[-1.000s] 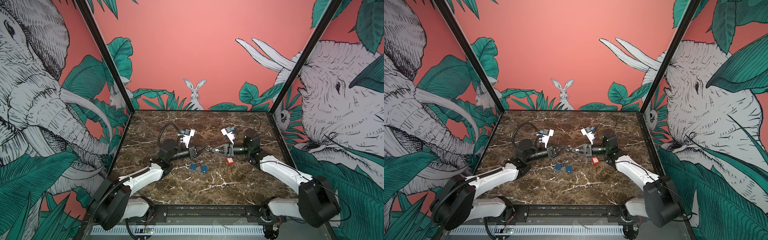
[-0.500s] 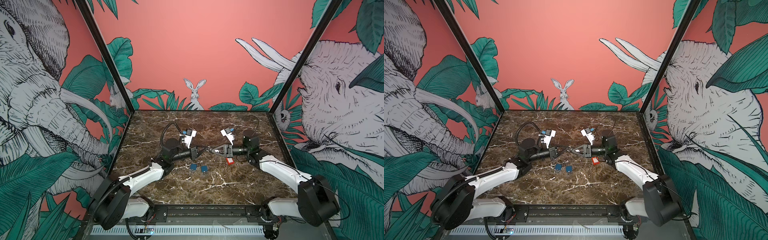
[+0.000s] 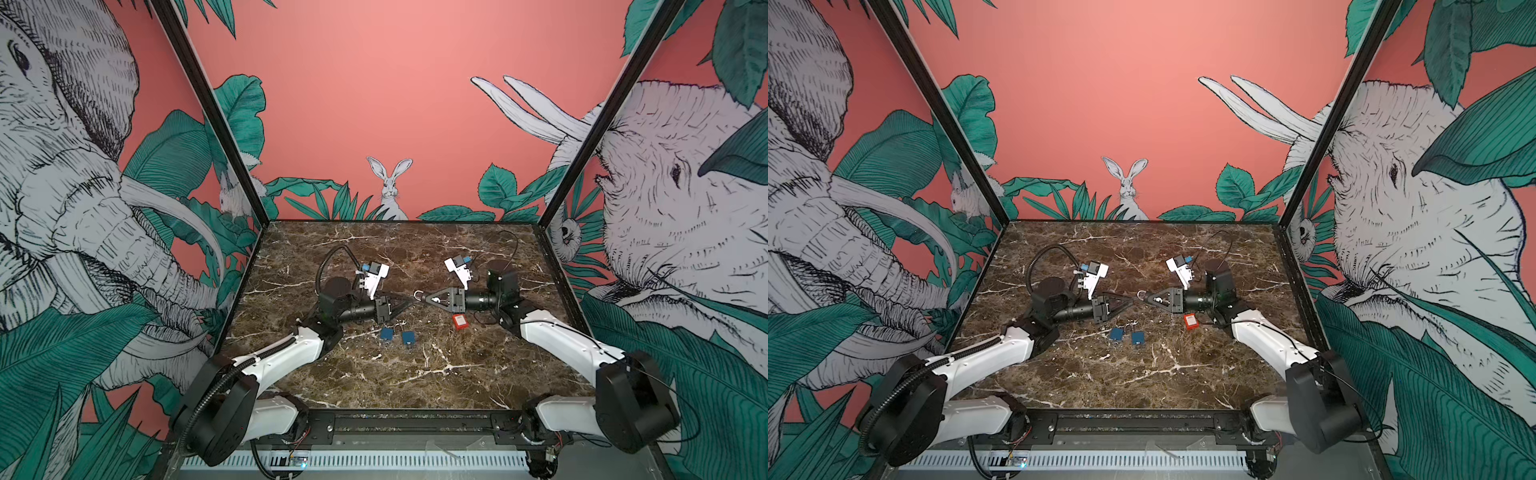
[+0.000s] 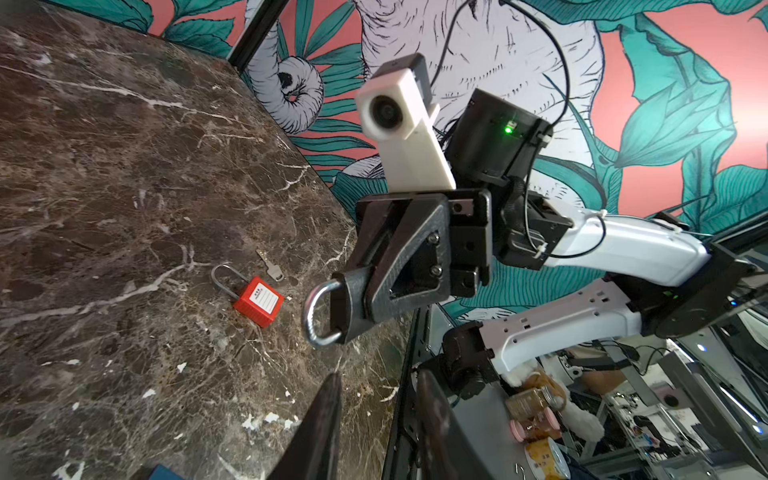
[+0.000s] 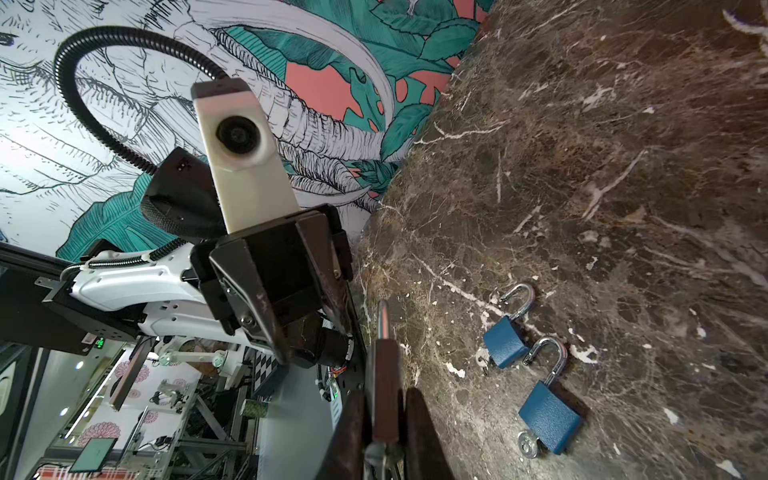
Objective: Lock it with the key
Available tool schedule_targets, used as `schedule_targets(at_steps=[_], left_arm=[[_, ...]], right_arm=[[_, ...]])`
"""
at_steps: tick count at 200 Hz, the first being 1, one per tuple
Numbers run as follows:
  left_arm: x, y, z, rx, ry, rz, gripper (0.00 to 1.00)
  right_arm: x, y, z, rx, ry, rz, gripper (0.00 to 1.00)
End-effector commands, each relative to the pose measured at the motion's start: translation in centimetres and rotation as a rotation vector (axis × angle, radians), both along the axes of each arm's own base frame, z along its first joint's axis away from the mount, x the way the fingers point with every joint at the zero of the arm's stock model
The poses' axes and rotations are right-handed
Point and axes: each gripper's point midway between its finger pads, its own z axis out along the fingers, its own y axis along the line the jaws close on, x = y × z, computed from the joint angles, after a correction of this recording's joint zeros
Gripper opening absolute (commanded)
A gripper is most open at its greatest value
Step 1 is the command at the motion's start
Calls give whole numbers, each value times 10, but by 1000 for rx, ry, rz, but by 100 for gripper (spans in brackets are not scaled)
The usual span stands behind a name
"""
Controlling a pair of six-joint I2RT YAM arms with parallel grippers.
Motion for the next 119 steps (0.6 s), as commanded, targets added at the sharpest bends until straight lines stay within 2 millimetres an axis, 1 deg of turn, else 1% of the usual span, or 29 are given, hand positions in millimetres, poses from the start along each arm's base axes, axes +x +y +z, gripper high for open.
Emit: schedule_targets(at_steps=[1,17,52,80,119], left_arm=[[-8,-2,10,-40,-30,-59,35],[-7,-4,7,-37,-17,-70,36],[-5,-7,1,-26,-4,-86,39],[-3,-9,5,-34,-10,-88,42],[-5,-10,13,-54,-17,-107,42]], right_arm=[[-11,1,21,57,-68,70,0],[-14,2,26,74,-74,94,0],[-20,2,29,85,-73,124,0],[-24,3,28,90,-66,141,0],[-27,6,28,90,-64,165,0]])
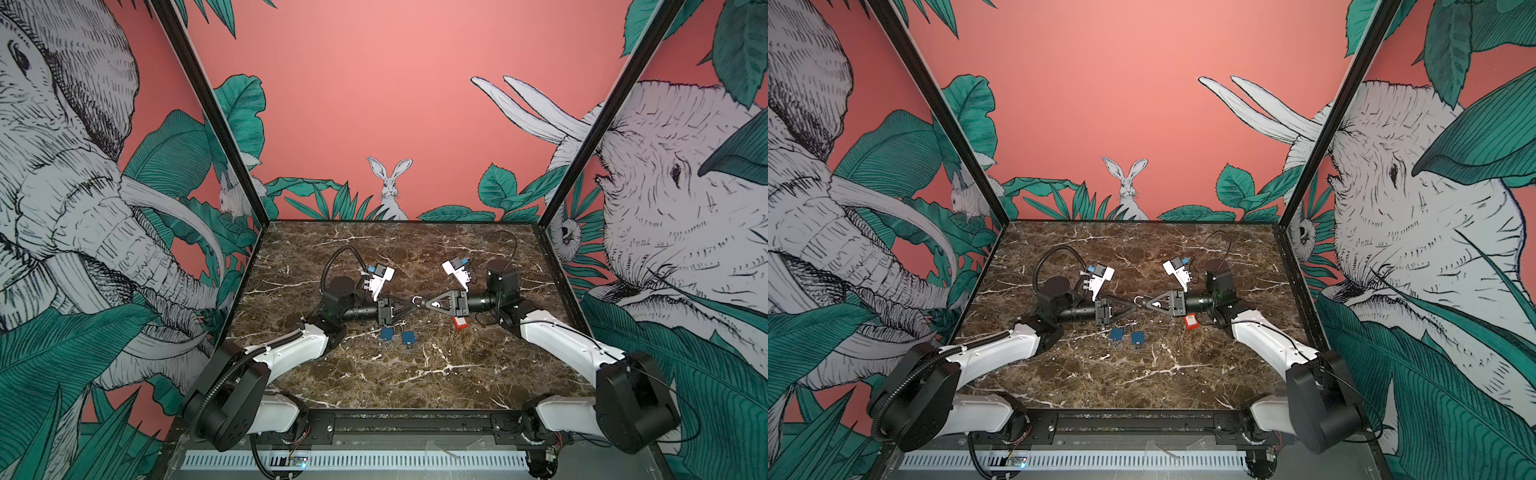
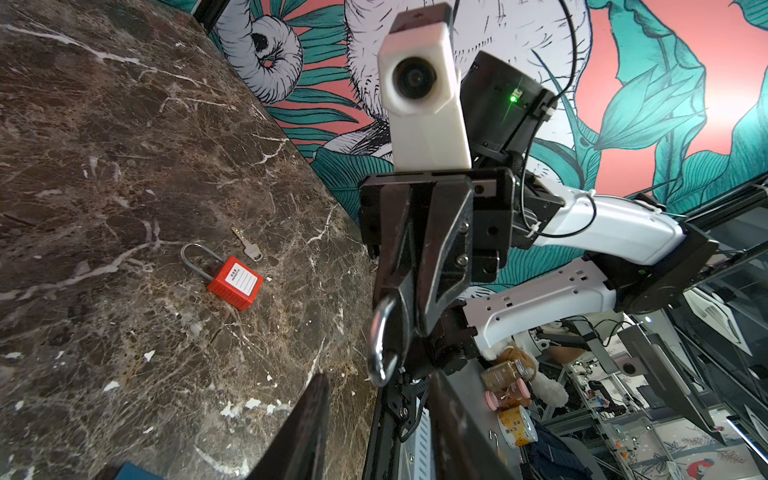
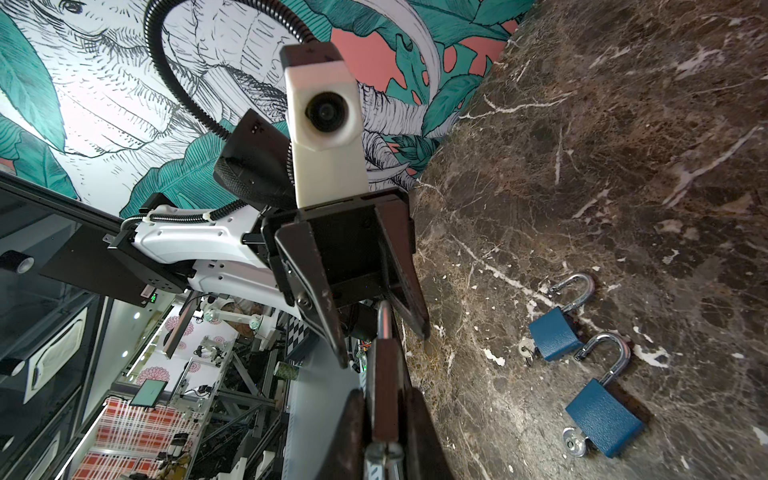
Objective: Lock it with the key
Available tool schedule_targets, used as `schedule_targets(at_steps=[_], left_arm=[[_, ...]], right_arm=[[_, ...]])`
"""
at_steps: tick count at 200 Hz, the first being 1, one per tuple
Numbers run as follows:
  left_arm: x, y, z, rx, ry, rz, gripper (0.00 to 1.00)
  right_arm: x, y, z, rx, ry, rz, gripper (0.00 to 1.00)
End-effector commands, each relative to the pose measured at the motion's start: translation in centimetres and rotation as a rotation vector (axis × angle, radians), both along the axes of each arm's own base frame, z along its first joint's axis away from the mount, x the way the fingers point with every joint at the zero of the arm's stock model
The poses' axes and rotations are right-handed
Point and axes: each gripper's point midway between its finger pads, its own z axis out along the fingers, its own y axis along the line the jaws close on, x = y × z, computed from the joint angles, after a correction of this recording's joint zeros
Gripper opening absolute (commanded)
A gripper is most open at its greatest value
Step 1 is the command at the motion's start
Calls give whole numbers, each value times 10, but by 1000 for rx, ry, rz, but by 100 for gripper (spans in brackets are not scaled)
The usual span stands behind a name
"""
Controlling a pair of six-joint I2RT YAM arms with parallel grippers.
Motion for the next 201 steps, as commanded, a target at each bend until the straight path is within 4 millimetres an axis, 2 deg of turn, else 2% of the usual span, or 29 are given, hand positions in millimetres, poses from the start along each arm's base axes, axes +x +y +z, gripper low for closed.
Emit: schedule_targets(at_steps=[1,72,136,201], left_arm=[[-1,-2,26,-57,-63,-28,42],[-10,-7,29,-70,-61,-68,38],[-18,-16,28,-75,-55,-111,25],[-21,-13,31,-73,-76,-111,23]], right_arm=[[-7,4,16,38,-68,45,0],[-7,13,17,38,-75,73,0],[-8,17,18,37,-81,82,0],[-16,14,10,19,-80,101,0]])
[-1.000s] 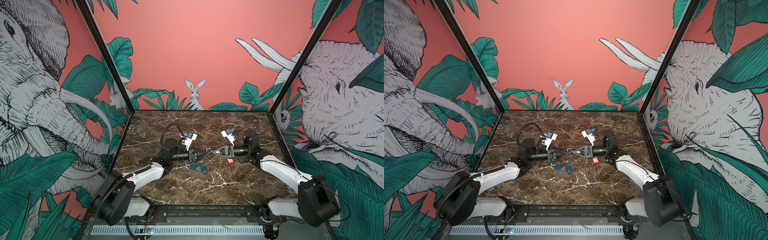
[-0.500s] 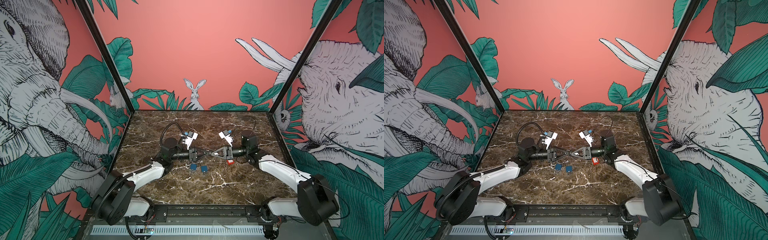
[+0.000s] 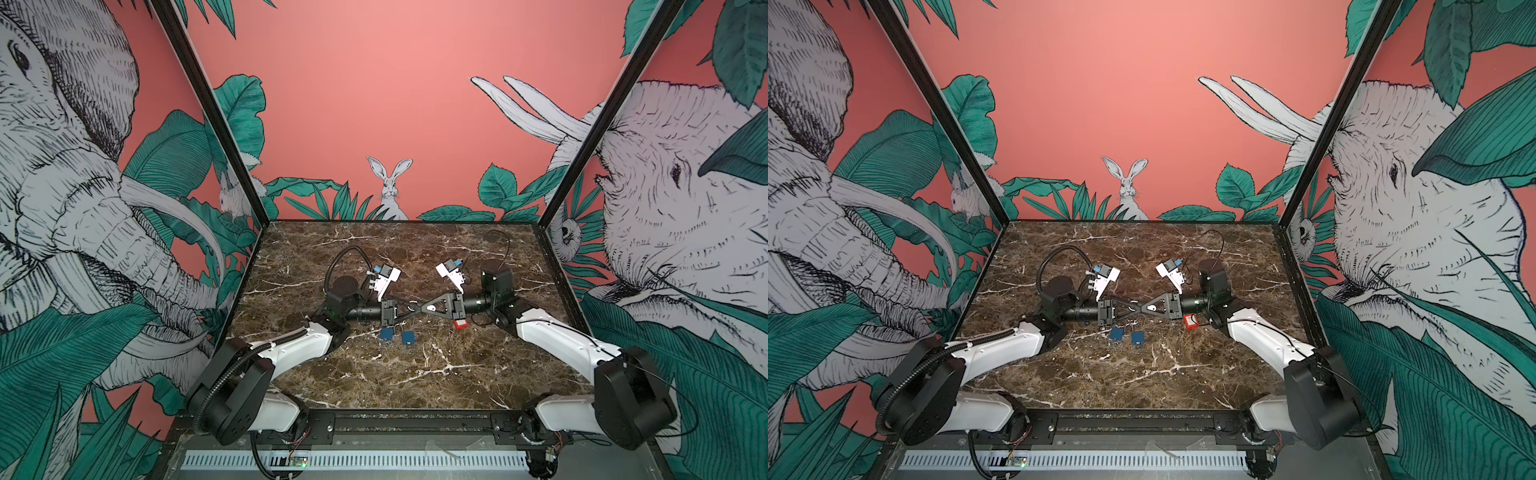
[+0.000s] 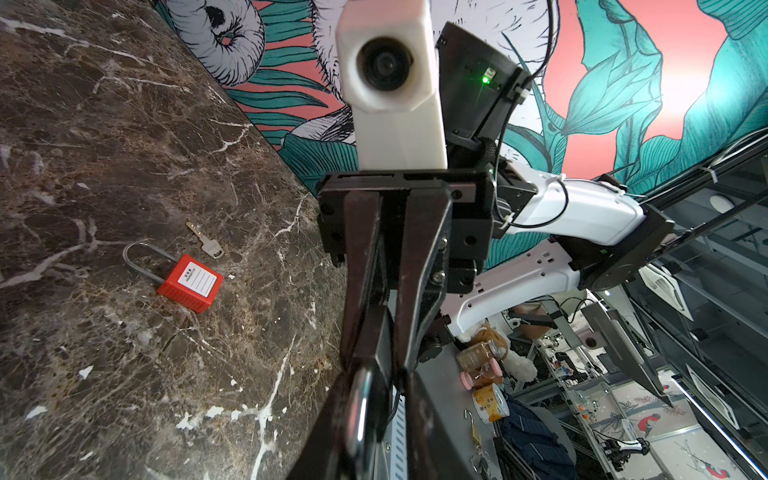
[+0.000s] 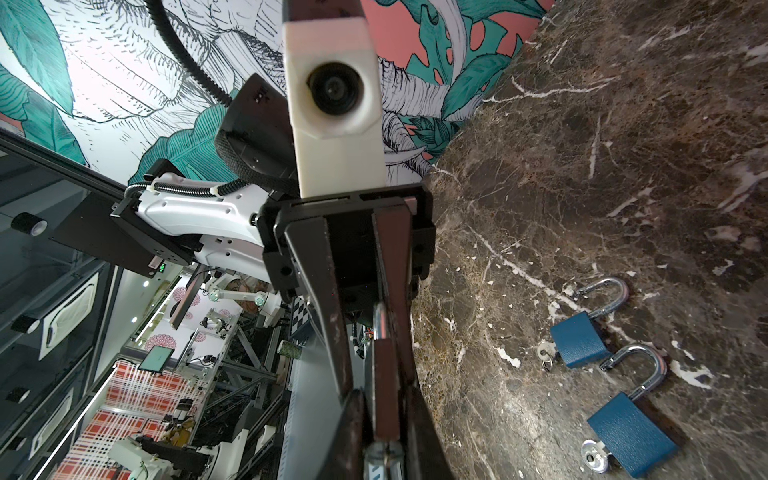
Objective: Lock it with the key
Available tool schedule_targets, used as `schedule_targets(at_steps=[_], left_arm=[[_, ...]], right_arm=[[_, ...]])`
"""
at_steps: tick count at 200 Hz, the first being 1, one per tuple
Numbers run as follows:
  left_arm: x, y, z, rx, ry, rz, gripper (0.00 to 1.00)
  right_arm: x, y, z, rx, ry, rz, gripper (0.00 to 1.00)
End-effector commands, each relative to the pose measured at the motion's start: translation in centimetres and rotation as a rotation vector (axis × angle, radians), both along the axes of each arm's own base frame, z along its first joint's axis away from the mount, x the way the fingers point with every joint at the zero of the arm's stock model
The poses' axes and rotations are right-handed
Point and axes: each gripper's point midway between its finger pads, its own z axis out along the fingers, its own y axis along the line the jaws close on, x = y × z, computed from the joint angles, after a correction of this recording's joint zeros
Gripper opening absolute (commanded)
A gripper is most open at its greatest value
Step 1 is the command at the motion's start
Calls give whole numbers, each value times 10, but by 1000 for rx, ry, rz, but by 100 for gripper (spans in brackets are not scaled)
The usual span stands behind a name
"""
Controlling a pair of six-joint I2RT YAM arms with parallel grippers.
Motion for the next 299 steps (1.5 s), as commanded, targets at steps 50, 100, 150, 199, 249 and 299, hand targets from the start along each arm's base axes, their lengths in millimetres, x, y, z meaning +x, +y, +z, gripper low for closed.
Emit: schedule_targets(at_steps=[50,100,150,199,249,299], left_arm=[[-7,-1,29,-71,-91,-31,18],[-7,-2,29,-78,-83,-39,7],[8,-3,22,-85,-20,45,0],[16,0,28,-127,-6,100,0],[16,0,30,-127,-7,99,0],[17,0,29,-126,-5,107,0]], right_arm=[[-5,1,11,24,-58,27,0],[-3,2,10,21,-64,18,0],[27,-2,15,-8,-102,-181,20],[45,-22,14,-16,-104,-343,40],[40,-24,15,14,-96,-332,36],[35,-22,18,47,-91,-302,31]])
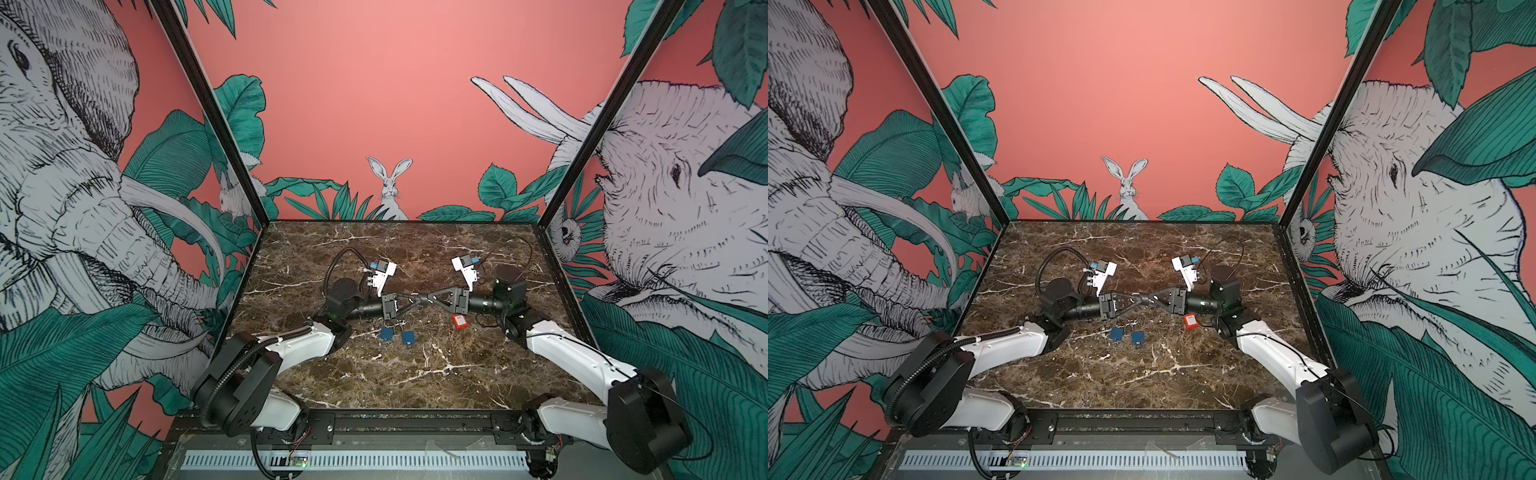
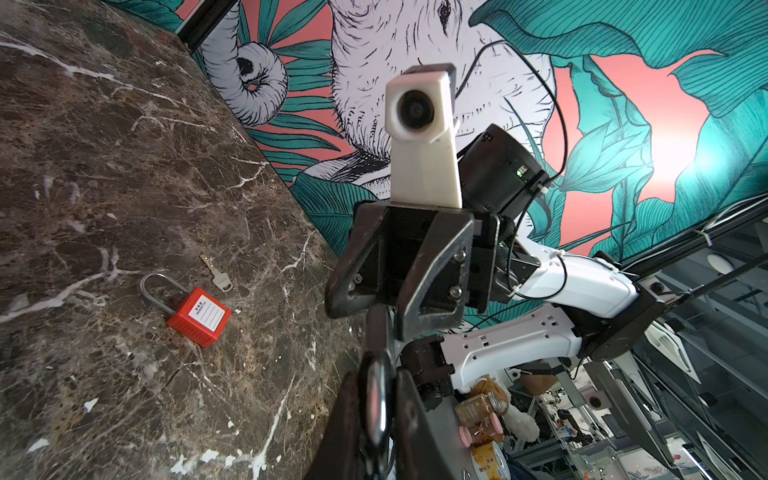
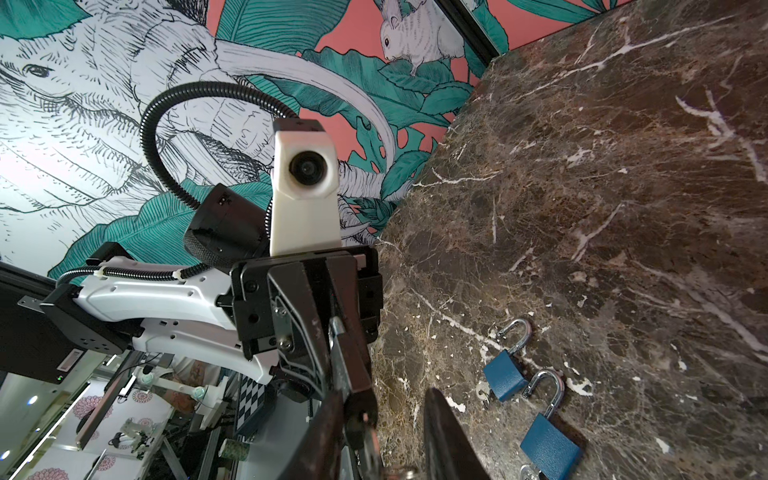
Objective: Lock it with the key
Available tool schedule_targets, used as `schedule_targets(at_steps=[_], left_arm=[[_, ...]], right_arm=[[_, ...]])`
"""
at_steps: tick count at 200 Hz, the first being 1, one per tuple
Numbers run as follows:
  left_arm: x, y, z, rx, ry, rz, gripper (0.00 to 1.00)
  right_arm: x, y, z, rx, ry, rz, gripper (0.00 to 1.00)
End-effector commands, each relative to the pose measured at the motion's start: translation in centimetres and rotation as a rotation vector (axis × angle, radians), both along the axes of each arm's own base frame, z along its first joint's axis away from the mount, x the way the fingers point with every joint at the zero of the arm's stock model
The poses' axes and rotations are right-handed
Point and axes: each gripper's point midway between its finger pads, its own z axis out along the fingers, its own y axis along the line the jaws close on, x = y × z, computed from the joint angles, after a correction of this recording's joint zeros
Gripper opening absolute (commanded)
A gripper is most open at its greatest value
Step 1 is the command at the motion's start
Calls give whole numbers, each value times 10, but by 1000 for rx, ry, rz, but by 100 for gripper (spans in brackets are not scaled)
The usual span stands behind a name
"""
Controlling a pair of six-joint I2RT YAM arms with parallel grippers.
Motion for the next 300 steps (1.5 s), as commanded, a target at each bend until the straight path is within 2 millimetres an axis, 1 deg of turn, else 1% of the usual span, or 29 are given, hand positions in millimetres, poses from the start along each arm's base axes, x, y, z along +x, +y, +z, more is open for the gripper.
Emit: schedule_targets(at_steps=[1,30,88,114,125,165,173,199,245,273,300], left_arm=[[-5,2,20,-55,-68,-2,0],[-4,2,21,-62,-65,2,0],[-1,2,22,-77,-57,0,0],[-2,1,22,-84,-55,-10,0],[-2,0,23,-85,-58,-18,0],[-4,-1,20,-80,-55,-36,0],[-4,-1,19,-77,-52,-39,0],[-3,-1,17,-71,-49,-36,0],[-1,-3,13,-64,-40,-33,0],[0,-5,16,-71,-41,-44,0],[-1,-6,22,-82,-50,-56,0]], right_arm=[[-1,0,10,35,-41,11,30],[-5,-1,9,37,-37,16,27],[-11,-4,6,34,-35,14,27],[-11,-4,7,33,-43,12,24],[-11,-4,8,38,-47,13,21],[-7,-4,13,44,-61,11,20],[-7,-3,14,46,-65,11,17],[-7,-3,16,54,-64,21,0],[-11,-2,15,60,-62,39,0],[-14,-2,19,82,-69,54,0],[-14,-1,17,89,-63,61,0]])
